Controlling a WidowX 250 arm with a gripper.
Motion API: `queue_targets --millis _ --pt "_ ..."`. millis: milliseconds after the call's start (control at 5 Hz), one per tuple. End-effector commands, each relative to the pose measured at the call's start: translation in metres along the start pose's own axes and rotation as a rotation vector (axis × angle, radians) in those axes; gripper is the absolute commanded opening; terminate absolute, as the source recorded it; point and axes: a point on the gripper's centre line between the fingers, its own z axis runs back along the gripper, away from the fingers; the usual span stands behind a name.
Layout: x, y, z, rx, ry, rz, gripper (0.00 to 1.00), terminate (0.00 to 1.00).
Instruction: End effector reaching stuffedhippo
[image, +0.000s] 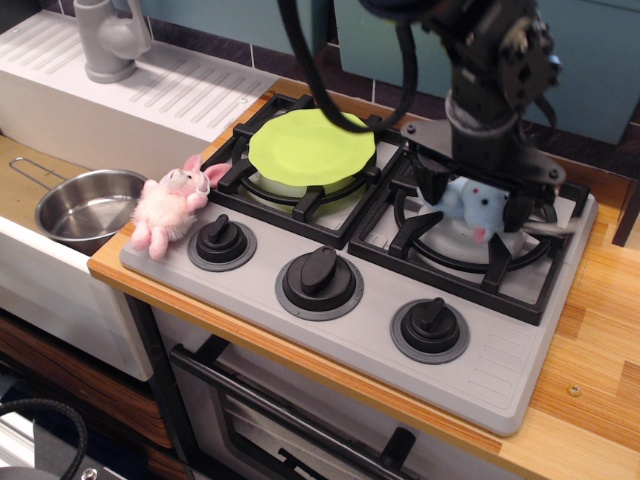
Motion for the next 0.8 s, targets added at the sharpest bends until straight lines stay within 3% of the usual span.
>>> queue_targets --millis 0,400,600 --pt "0.0144 -0.0079 -0.0079 -0.023 -0.061 0.002 1.0 0.0" --pt "0.0102 -0.0058 -0.0138 -0.045 -0.033 -0.013 1.0 0.0" --pt "0.0102 -0.0058 -0.0138 -0.045 -0.033 -0.013 1.0 1.0"
